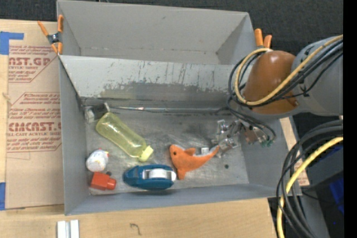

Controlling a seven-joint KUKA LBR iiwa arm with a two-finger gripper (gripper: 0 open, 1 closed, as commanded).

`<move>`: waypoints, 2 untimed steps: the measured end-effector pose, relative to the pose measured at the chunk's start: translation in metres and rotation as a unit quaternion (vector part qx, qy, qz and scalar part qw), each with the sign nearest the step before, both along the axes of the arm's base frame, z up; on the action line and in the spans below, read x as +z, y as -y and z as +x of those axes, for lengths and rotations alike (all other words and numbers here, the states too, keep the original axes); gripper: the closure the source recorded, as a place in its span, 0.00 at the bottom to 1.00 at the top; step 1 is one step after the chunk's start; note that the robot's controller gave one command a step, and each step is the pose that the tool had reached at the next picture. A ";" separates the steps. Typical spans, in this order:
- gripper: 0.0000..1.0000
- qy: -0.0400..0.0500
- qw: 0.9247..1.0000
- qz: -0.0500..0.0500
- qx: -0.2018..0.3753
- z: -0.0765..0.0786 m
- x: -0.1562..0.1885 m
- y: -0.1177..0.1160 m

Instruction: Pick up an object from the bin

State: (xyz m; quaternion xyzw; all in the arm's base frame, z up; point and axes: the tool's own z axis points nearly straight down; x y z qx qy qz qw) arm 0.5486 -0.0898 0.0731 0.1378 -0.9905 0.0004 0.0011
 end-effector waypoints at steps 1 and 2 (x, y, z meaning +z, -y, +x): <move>1.00 -0.002 0.997 0.002 0.075 0.001 0.019 0.005; 1.00 0.003 0.977 0.001 0.211 0.002 0.177 -0.050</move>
Offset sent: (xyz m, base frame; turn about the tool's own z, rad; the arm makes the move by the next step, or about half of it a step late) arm 0.0013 0.0489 0.1768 -0.4264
